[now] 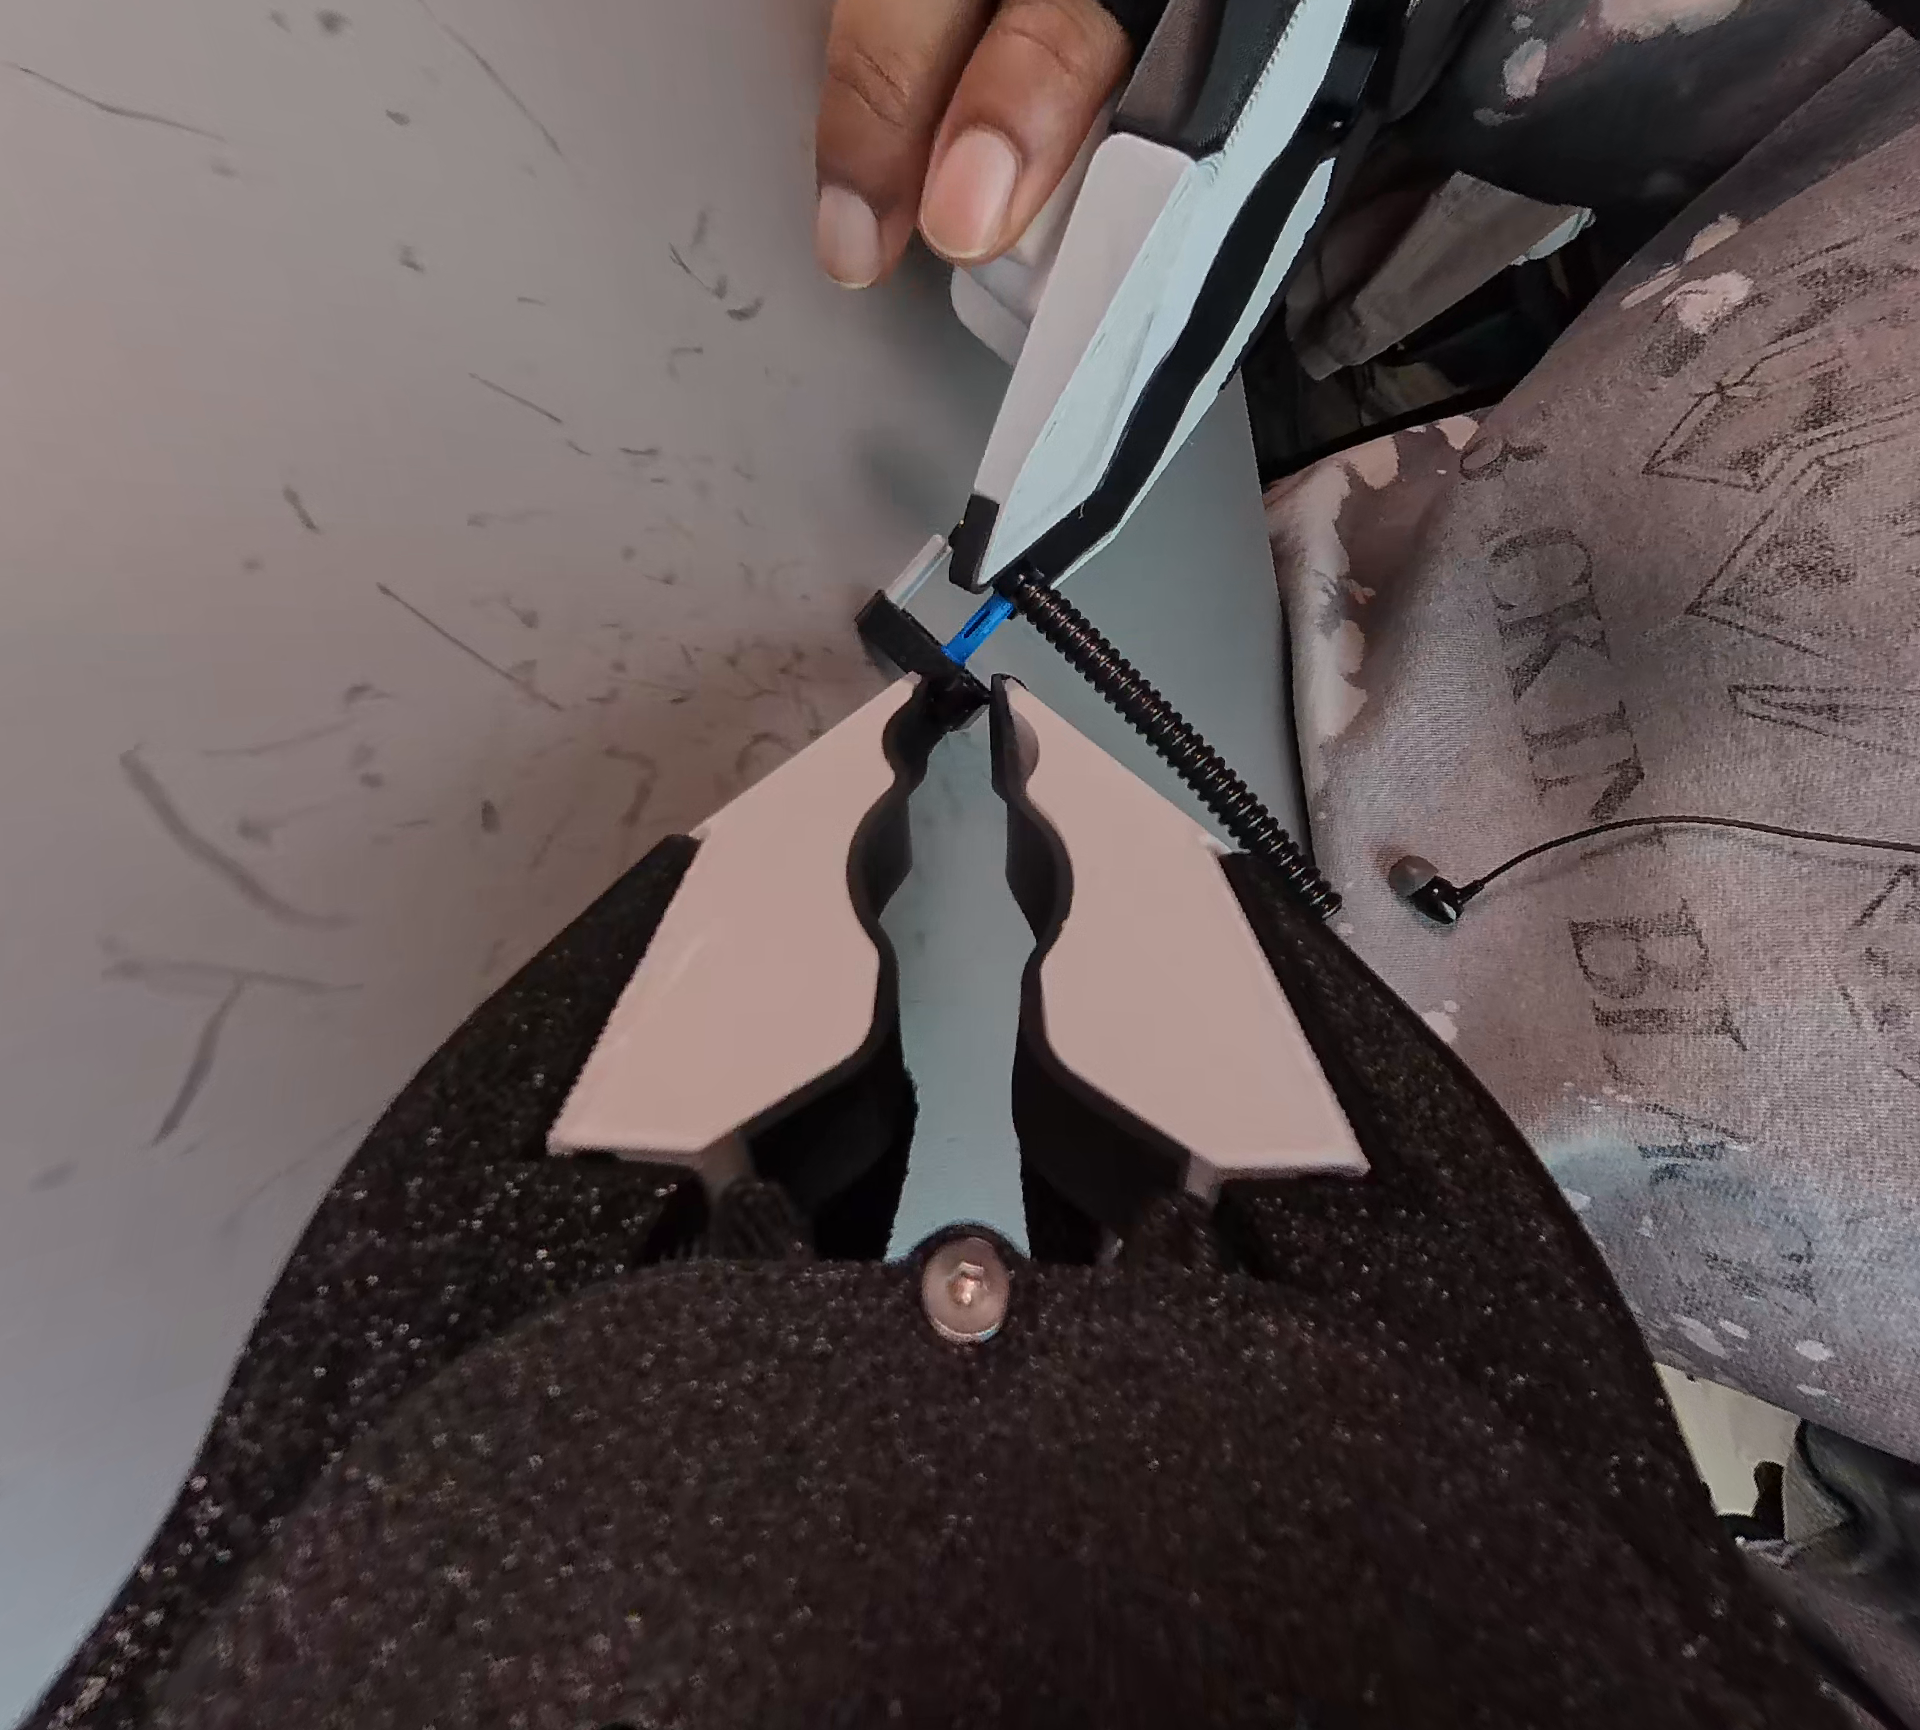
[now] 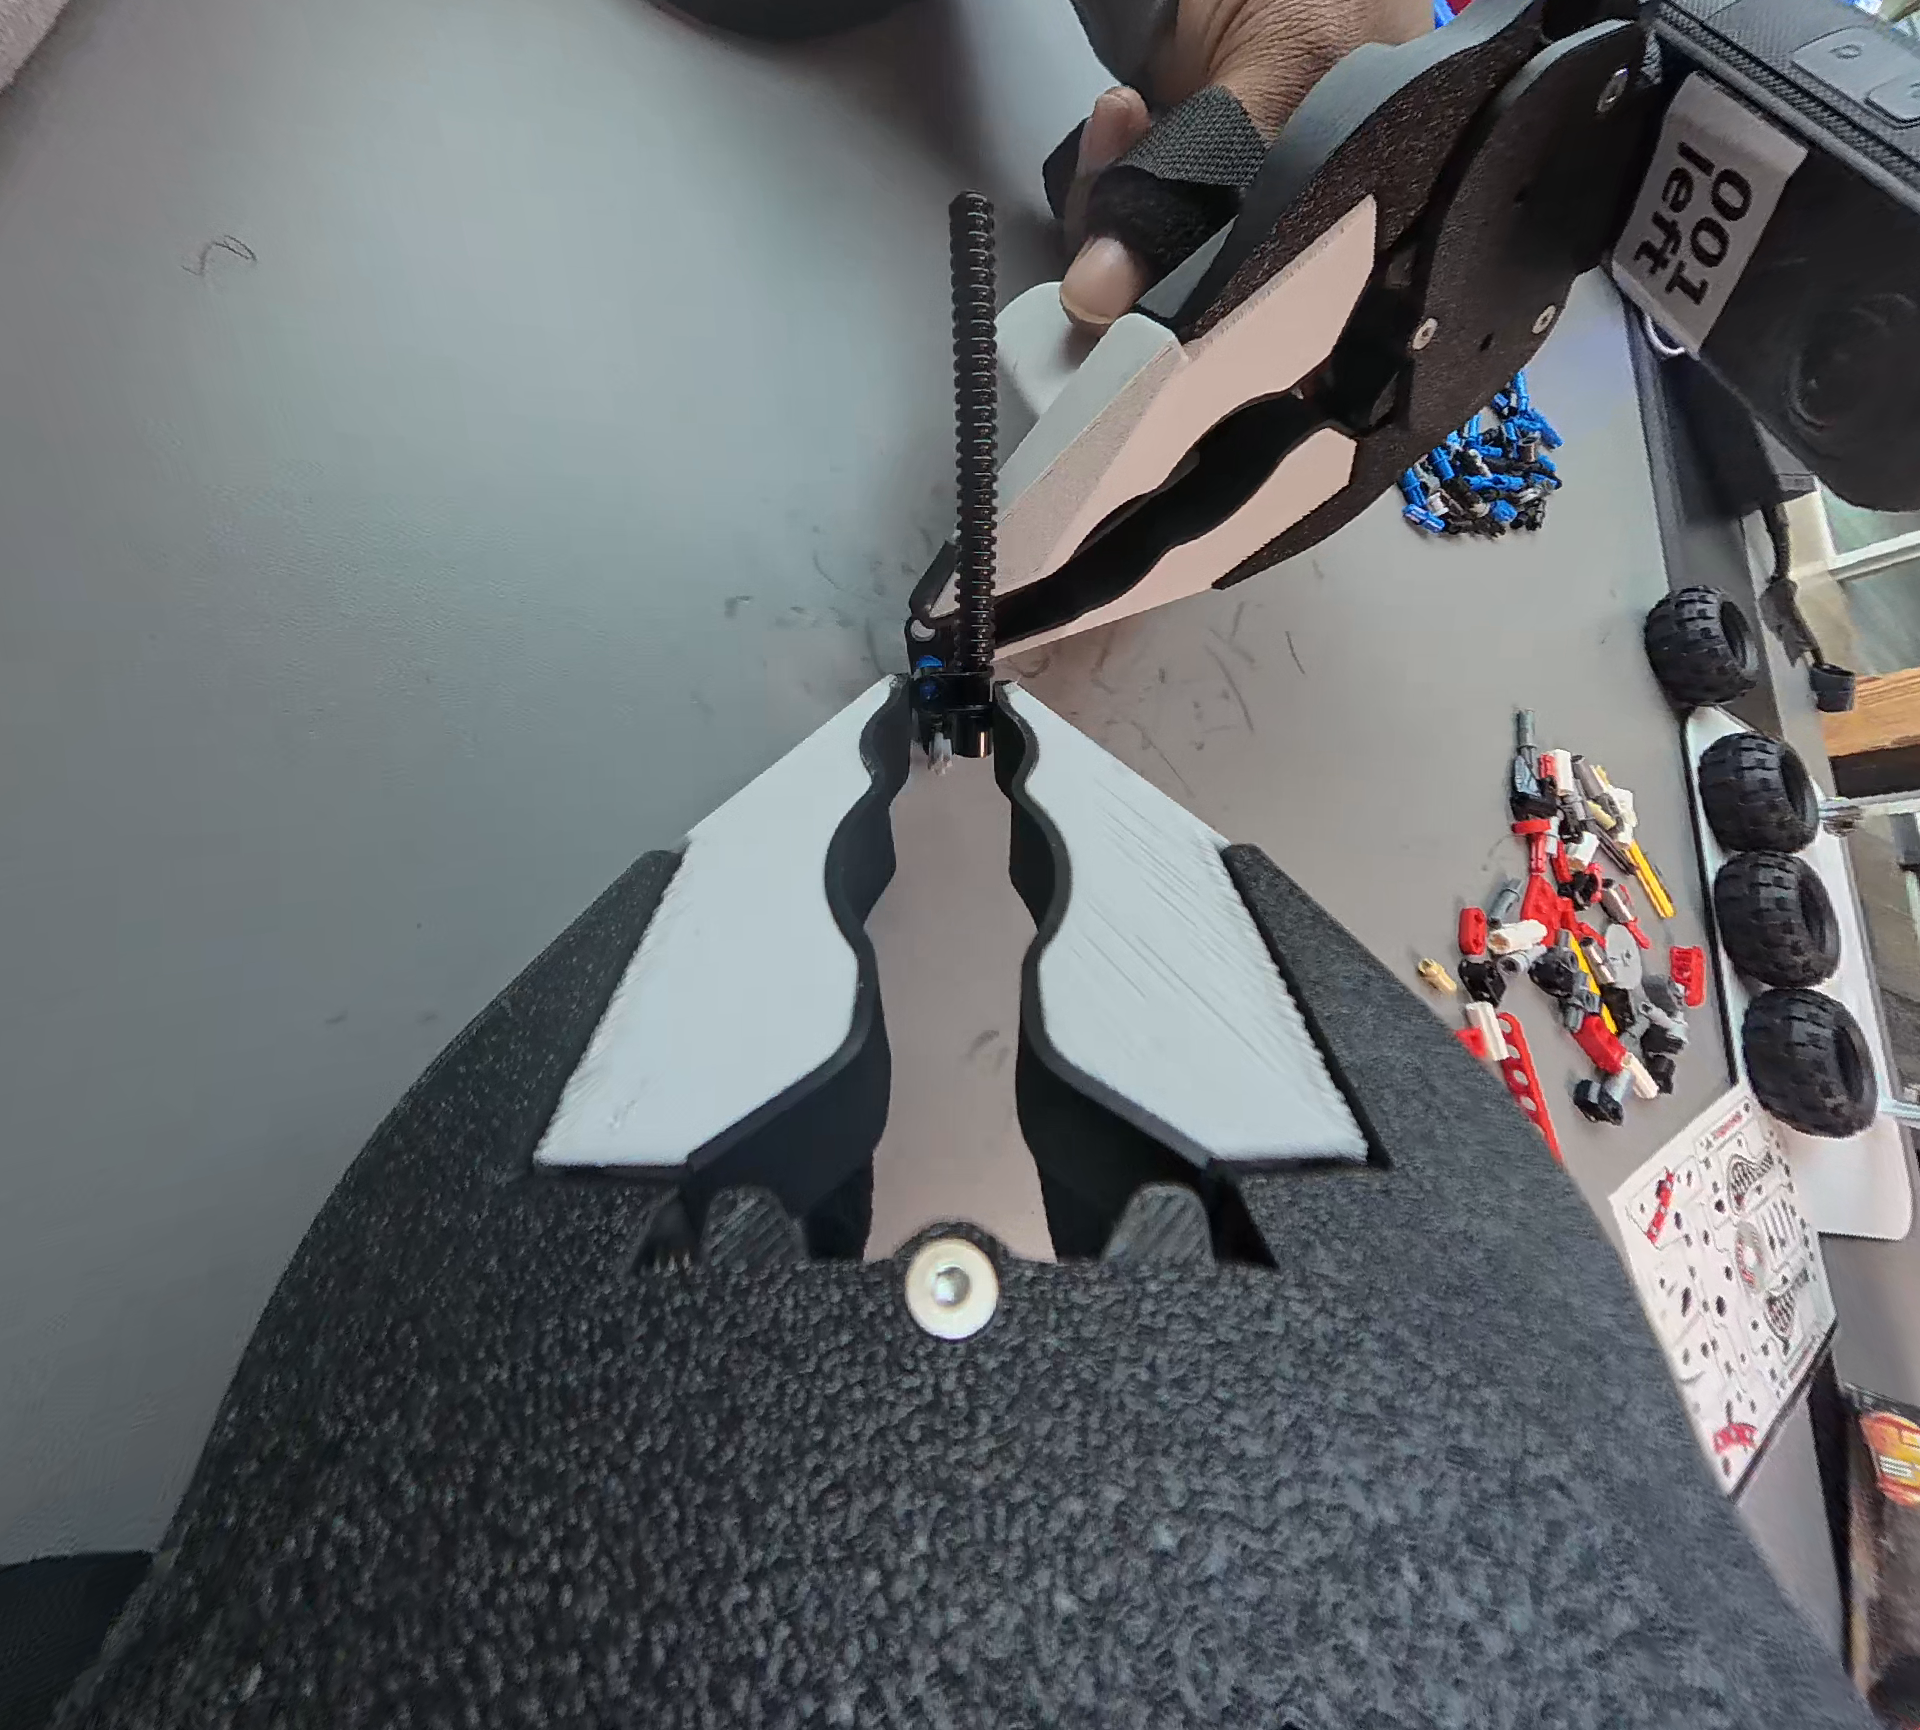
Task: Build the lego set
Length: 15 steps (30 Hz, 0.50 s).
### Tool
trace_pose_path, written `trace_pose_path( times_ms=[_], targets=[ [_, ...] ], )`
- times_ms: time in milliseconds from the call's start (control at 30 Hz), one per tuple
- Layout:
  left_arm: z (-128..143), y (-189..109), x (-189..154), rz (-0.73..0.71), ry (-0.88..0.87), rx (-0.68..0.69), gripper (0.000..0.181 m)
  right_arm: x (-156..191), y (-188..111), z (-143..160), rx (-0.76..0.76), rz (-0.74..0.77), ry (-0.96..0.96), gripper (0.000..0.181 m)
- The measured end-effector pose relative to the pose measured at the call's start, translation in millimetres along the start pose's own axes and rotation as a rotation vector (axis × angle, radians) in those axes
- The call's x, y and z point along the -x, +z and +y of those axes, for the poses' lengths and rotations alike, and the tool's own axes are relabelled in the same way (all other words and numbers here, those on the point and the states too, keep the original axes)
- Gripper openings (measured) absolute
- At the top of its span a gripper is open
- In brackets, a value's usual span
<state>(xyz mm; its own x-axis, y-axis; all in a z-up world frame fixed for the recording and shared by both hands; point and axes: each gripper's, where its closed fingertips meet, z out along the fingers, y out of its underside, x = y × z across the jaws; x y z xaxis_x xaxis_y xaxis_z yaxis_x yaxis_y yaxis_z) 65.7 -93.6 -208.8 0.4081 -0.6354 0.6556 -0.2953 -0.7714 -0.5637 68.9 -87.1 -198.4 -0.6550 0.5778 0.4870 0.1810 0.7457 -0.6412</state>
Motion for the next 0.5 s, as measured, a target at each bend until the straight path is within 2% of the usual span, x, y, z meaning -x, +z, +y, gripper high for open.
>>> trace_pose_path(
  times_ms=[267, 500],
  targets=[
    [-3.2, 0.8, 2.5, -0.012, -0.031, -0.014, 0.010, -0.6, -1.2, 2.1, 0.014, -0.010, 0.001, 0.015],
    [-4.5, -0.9, 3.7, -0.011, -0.049, -0.038, 0.009, -3.5, 0.1, 3.1, 0.032, 0.047, -0.031, 0.015]
  ],
)
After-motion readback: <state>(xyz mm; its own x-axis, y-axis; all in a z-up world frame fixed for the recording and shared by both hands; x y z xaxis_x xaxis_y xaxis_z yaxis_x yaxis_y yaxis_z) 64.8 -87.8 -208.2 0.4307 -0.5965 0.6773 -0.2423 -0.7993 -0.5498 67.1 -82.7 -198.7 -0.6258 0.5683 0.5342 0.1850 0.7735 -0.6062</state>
